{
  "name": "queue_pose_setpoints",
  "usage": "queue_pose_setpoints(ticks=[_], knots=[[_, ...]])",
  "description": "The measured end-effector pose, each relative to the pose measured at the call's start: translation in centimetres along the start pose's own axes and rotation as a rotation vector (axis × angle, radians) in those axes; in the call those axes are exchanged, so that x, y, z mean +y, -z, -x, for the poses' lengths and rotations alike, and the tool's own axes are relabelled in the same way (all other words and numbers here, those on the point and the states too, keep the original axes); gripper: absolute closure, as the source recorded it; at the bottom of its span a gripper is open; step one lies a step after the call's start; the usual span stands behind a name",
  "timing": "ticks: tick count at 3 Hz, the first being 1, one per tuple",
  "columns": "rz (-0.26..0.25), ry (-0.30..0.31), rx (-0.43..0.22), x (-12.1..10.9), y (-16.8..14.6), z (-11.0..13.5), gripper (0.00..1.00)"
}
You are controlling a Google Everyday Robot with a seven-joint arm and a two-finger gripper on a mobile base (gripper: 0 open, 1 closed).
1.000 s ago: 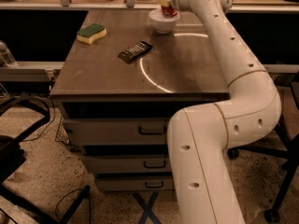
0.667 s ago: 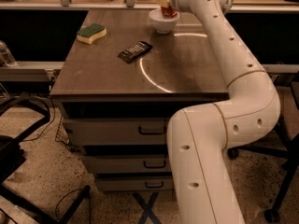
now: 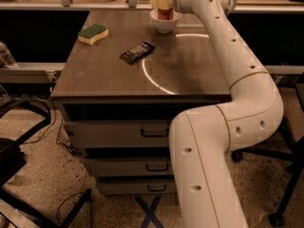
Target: Place coke can into white bowl
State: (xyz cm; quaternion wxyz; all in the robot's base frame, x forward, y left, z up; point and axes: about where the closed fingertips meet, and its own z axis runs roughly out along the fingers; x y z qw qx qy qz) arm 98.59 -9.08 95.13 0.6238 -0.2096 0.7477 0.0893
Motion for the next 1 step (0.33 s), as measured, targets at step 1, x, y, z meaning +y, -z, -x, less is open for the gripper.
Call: queue_pose_setpoints(ticks=[1], knots=[[0.0,0.0,0.0,0.0,0.0,0.0,0.0]])
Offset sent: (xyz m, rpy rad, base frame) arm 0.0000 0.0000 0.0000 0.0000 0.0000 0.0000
